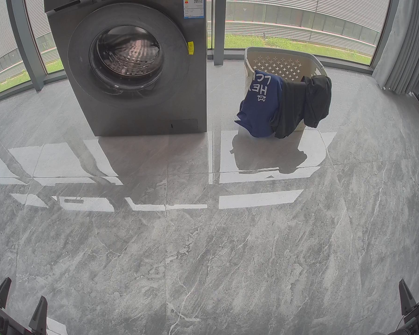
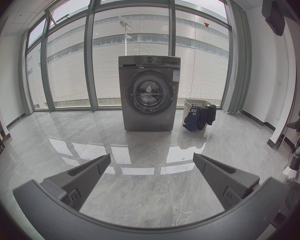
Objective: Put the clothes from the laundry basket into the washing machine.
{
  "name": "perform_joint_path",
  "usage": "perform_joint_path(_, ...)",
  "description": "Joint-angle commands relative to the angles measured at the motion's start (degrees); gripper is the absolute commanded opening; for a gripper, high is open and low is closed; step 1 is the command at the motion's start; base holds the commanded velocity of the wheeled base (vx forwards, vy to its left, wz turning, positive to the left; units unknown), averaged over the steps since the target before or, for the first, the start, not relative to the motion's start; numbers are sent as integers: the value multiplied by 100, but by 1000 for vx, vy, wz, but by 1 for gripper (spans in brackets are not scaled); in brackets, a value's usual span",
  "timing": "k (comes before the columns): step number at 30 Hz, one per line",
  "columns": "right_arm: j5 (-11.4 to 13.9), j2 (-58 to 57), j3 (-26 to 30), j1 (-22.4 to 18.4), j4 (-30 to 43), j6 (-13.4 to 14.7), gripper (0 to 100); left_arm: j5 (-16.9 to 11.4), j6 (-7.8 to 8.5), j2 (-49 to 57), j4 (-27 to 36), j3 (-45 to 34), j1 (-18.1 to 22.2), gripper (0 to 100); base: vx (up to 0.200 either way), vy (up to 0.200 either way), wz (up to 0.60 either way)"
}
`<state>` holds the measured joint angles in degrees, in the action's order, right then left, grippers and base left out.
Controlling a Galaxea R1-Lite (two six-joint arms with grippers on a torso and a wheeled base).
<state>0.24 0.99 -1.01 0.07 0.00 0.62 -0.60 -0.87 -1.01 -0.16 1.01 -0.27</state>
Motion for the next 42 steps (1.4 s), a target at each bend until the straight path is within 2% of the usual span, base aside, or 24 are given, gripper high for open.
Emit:
perform_joint_path(1,2,-55,101,1,0,-1,100,-2,-10,101,-11,-101,0,100,0,0,0)
perform_joint_path(4,2,-55,101,1,0,-1,100,-2,-54,101,-11,-101,-8,100,0,0,0)
perform_joint_path(31,11,-55,101,1,0,-1,100,7,-80,101,-11,-101,-8,100,200,0,0)
perform_joint_path(42,11,-55,101,1,0,-9,100,7,-80,101,-11,-101,0,100,0,0,0)
